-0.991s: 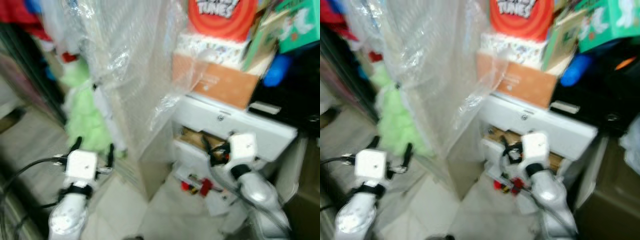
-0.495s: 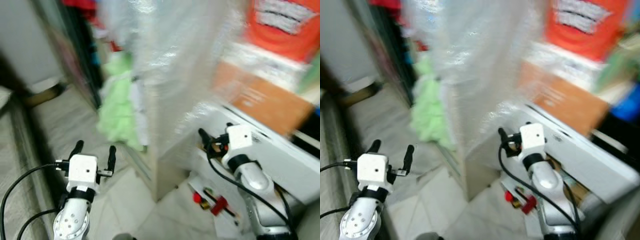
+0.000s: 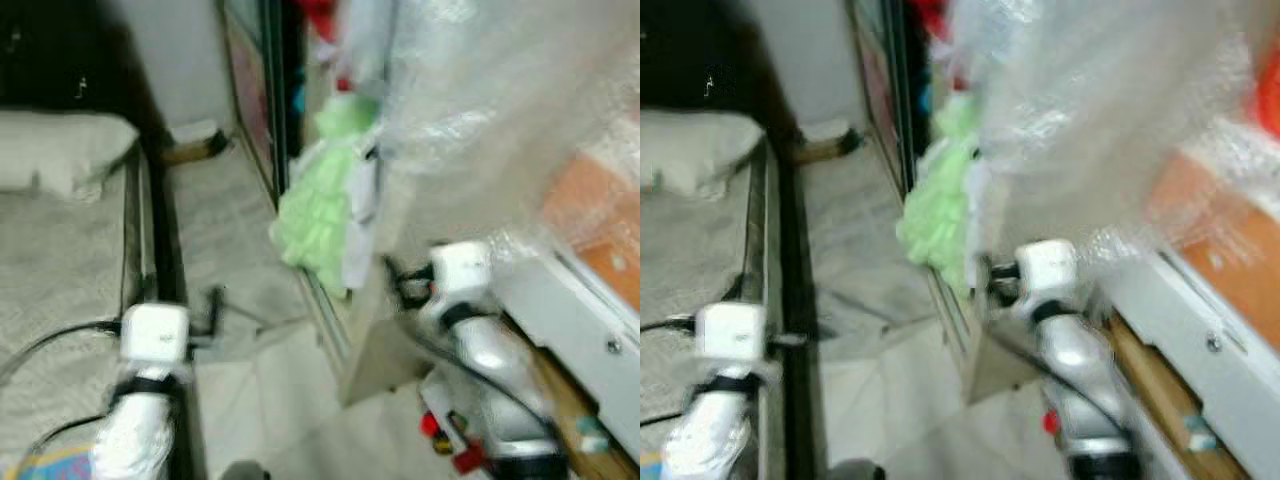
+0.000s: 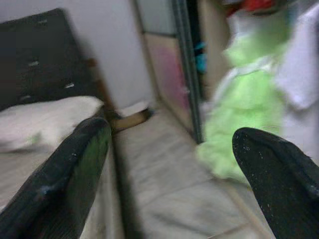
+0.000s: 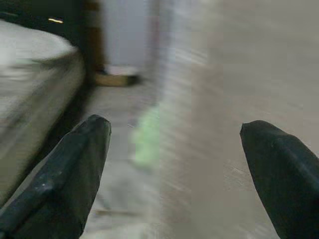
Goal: Clean up the room
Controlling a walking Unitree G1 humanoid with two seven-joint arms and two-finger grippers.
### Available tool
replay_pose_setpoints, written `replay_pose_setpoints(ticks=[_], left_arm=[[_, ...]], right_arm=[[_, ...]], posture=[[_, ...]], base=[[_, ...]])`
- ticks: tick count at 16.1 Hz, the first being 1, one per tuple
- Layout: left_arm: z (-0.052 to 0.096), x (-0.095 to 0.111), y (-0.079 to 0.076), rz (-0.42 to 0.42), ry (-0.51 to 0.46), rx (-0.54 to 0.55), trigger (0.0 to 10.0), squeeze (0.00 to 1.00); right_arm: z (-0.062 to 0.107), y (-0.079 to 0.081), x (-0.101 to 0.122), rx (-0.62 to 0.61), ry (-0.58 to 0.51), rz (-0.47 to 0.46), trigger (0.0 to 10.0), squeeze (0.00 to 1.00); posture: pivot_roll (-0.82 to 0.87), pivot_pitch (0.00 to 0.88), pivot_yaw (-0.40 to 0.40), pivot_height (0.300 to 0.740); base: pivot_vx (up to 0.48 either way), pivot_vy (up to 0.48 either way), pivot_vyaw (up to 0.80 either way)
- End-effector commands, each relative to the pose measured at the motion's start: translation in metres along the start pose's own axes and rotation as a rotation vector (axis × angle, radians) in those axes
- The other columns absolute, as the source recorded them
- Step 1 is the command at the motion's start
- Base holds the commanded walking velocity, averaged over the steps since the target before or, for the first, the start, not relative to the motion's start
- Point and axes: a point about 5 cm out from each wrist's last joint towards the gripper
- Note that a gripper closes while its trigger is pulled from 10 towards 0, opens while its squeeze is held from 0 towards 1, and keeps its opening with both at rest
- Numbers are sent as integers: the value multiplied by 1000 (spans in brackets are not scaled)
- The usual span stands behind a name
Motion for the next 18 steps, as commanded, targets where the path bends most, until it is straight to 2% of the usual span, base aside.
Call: replay_pose_setpoints(ticks=[1,3,8,9,11,15,17,18], left_arm=[[0,4,-6,8,-10,-19,10000,0],[0,4,-5,4,-10,-18,10000,0],[1,4,-6,4,-6,-20,10000,0],[0,4,-6,5,-7,-24,10000,0],[-1,4,-6,7,-6,-30,10000,0],[-3,4,-7,4,-11,-30,10000,0],[-3,5,-6,3,-13,-26,10000,0],[-3,5,-6,2,-14,-27,10000,0]], right_arm=[[4,-10,1,-32,3,14,10000,0],[13,-13,1,-18,14,22,10000,0],[54,-26,-17,26,108,65,10000,0],[62,-26,-19,81,126,108,10000,0],[68,-28,-22,109,140,131,10000,0],[60,-26,-22,101,110,127,10000,0],[42,-21,-15,85,66,92,10000,0],[27,-21,-7,71,33,79,10000,0]], posture=[[-67,0,-36,740],[-64,0,-39,740],[-75,0,-40,740],[-82,0,-38,740],[-87,0,-38,740],[-80,0,-38,740],[-73,0,-37,740],[-75,0,-33,740]], base=[[0,0,800],[0,0,800],[0,0,800],[0,0,800],[0,0,800],[0,0,800],[0,0,800],[0,0,800]])
Point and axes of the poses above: a point about 5 cm out from each wrist's last joint towards the gripper, its own z axis pointing back from the gripper into the wrist, its own x axis along the axis of the wrist's last joint, y = z × x, and after that the axes turned 1 degree about z, right-handed
